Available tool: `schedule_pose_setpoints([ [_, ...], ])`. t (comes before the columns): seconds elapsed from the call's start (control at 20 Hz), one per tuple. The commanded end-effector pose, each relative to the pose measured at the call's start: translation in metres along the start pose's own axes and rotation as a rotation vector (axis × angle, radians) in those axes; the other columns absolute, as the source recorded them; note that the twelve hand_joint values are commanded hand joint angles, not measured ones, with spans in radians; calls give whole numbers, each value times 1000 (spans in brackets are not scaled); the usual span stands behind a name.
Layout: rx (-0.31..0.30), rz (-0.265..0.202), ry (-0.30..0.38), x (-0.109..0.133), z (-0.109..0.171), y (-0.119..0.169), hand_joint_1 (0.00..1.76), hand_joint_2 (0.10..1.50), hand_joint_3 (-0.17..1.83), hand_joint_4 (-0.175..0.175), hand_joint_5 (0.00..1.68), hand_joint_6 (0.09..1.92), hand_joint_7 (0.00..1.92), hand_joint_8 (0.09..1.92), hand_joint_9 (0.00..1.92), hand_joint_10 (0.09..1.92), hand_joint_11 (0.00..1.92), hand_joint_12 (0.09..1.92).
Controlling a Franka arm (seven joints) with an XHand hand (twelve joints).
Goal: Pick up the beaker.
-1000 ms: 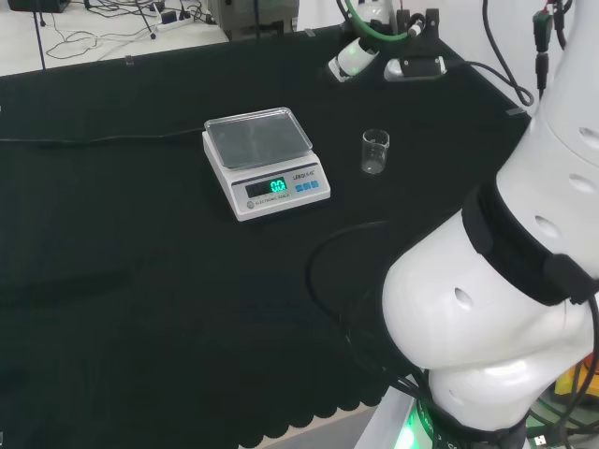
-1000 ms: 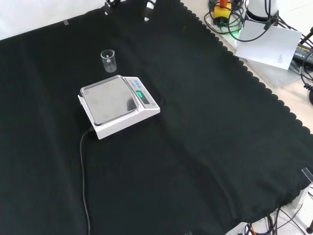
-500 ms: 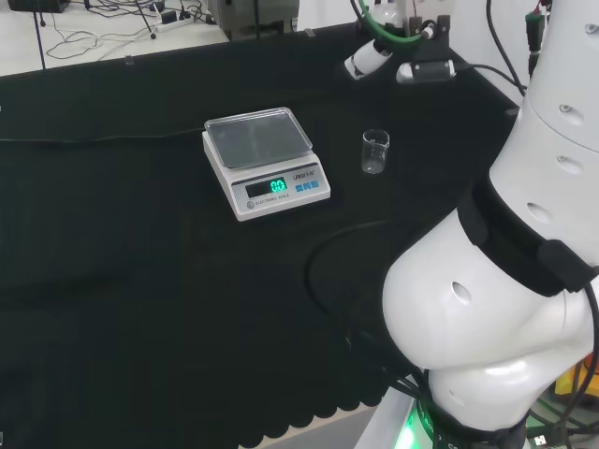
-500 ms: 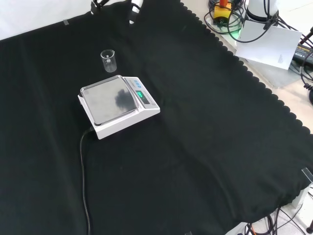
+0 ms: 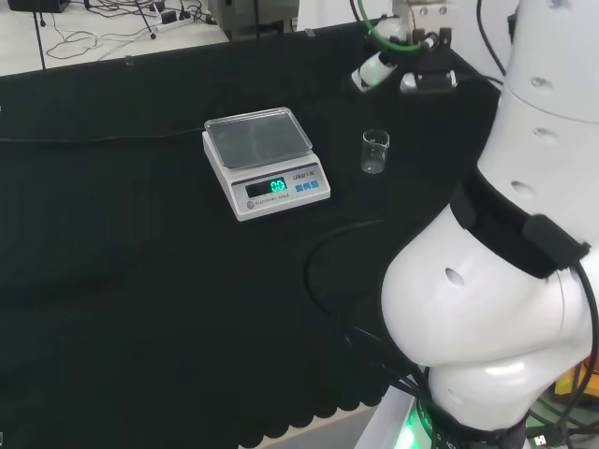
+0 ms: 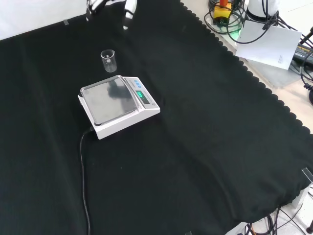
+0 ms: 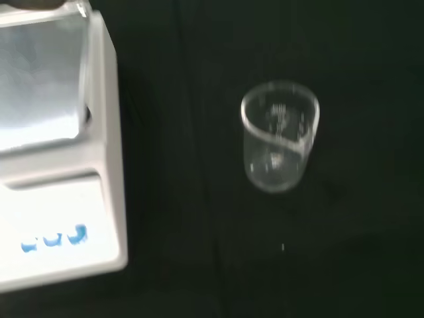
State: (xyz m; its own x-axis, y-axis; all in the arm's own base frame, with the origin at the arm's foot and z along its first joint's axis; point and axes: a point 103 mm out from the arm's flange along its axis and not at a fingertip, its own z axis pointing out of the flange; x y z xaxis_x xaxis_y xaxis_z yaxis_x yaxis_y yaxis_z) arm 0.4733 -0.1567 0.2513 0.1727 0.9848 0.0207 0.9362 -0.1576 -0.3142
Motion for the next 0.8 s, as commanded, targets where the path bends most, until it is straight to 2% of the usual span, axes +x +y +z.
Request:
schedule_pose_setpoints([
  [0.05, 131, -9, 50, -13, 57, 39, 586, 775, 359, 80, 48, 87, 117, 695, 213, 868, 14, 1541],
  [0.15, 191, -5, 62, -14, 60, 43, 594, 742, 332, 118, 10, 87, 51, 674, 143, 869, 12, 1546],
  [0.2, 218, -4, 65, -15, 62, 46, 579, 723, 306, 121, 4, 87, 26, 625, 83, 851, 6, 1536],
  [0.3, 239, 6, 60, -15, 67, 50, 548, 705, 262, 121, 0, 87, 5, 466, 21, 657, 1, 1478],
  [0.45, 244, 9, 43, -15, 77, 56, 531, 719, 223, 100, 0, 87, 0, 347, 1, 472, 0, 1394],
  [0.65, 262, 13, 61, -18, 85, 63, 537, 743, 195, 79, 0, 87, 0, 328, 0, 238, 0, 1264],
  [0.8, 260, 13, 48, -20, 91, 66, 542, 757, 181, 66, 0, 87, 0, 367, 0, 233, 0, 1206],
])
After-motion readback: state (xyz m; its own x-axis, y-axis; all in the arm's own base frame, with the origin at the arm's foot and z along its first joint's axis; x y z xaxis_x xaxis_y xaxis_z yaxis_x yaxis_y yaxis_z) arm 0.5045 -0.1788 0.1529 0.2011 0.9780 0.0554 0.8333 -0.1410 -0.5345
